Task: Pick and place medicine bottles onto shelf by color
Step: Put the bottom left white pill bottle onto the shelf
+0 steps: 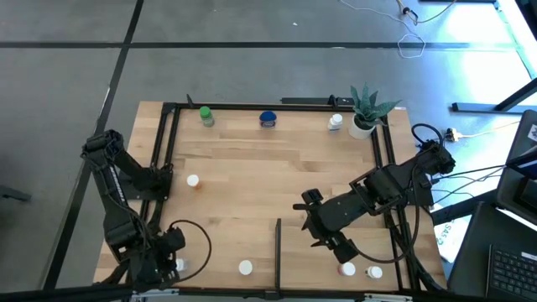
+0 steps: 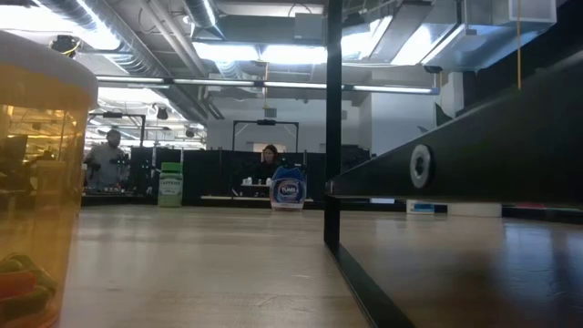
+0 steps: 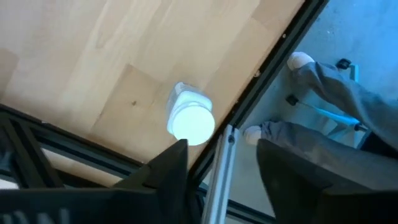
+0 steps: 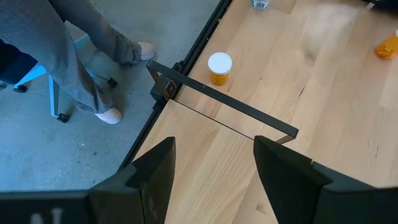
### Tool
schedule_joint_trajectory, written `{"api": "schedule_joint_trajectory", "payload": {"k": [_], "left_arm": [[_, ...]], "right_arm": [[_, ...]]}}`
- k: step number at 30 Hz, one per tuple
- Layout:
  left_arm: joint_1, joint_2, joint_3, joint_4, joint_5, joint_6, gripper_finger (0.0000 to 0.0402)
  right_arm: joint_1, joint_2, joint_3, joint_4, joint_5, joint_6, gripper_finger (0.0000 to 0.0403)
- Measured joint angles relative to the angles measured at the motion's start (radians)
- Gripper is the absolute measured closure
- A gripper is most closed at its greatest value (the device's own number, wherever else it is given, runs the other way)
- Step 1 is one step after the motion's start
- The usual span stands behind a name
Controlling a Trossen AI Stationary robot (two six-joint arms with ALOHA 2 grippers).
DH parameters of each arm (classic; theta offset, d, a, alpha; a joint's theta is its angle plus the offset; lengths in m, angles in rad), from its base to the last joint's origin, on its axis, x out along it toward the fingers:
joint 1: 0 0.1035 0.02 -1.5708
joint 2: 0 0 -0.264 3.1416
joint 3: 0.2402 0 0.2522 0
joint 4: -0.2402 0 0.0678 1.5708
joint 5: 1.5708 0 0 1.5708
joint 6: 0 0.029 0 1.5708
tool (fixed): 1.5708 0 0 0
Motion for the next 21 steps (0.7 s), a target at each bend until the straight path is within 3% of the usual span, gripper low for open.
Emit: {"api": "schedule_joint_trajectory", "payload": {"k": [7, 12, 21], "left_arm": [[-0.014, 0.015, 0.0, -0.033, -0.004, 0.077, 0.0129], [-0.035, 0.064, -0.04, -0.027, -0.007, 0.176, 0.0123], [-0.07, 0.086, -0.1, 0.051, -0.006, 0.182, 0.0123]], "right_arm": [[0.0, 0.0, 0.0, 0.0, 0.0, 0.0, 0.0185], [0.0, 0.0, 0.0, 0.0, 0.0, 0.0, 0.0185], [0.0, 0.0, 0.0, 0.0, 0.0, 0.0, 0.0185]]}}
